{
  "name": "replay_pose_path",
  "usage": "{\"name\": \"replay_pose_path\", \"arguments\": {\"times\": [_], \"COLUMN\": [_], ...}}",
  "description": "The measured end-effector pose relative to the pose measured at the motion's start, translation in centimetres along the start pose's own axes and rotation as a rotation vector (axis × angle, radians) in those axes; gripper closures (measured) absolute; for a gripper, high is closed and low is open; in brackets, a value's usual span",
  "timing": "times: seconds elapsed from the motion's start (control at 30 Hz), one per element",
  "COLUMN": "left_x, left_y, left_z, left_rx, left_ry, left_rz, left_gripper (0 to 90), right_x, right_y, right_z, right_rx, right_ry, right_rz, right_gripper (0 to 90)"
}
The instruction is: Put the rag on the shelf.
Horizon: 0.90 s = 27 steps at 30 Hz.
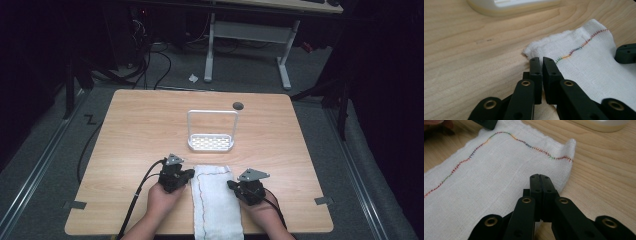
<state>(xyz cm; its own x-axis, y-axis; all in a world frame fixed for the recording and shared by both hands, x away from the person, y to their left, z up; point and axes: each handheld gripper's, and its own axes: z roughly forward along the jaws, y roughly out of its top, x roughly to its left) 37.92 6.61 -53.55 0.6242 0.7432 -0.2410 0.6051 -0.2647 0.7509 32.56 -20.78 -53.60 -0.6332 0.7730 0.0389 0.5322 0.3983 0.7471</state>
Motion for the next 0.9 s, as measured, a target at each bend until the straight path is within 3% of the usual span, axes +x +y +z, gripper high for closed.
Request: {"name": "replay_pose_path", "arguments": {"times": [0.2, 0.3, 0.43, 0.6, 0.73, 0.9], "left_x": [-0.4, -0.4, -0.2, 0.0, 0.0, -0.4], "left_y": [0.7, 1.2, 1.4, 1.8, 1.9, 1.6], "left_z": [-0.5, -0.1, 1.3, 1.6, 2.5, 2.8], "left_rx": [-0.047, -0.036, 0.027, -0.017, -0.007, -0.024], "left_ry": [0.016, 0.032, 0.061, 0.052, 0.05, 0.065], "left_rz": [0.011, 0.016, 0.018, -0.004, -0.002, 0.04], "left_gripper": [87.3, 87.3, 85.7, 68.3, 59.8, 66.8], "right_x": [-0.1, -0.1, -0.2, -0.1, -0.2, -0.2], "right_y": [0.1, 0.1, 0.1, 0.1, 0.1, 0.1], "right_z": [0.0, 0.0, 0.0, 0.0, 0.0, 0.0], "right_rx": [0.007, 0.008, 0.01, 0.01, 0.012, 0.01], "right_ry": [0.008, 0.011, 0.011, 0.011, 0.013, 0.012], "right_rz": [0.003, 0.003, 0.004, 0.003, 0.005, 0.005], "right_gripper": [90.0, 90.0, 90.0, 90.0, 90.0, 90.0]}}
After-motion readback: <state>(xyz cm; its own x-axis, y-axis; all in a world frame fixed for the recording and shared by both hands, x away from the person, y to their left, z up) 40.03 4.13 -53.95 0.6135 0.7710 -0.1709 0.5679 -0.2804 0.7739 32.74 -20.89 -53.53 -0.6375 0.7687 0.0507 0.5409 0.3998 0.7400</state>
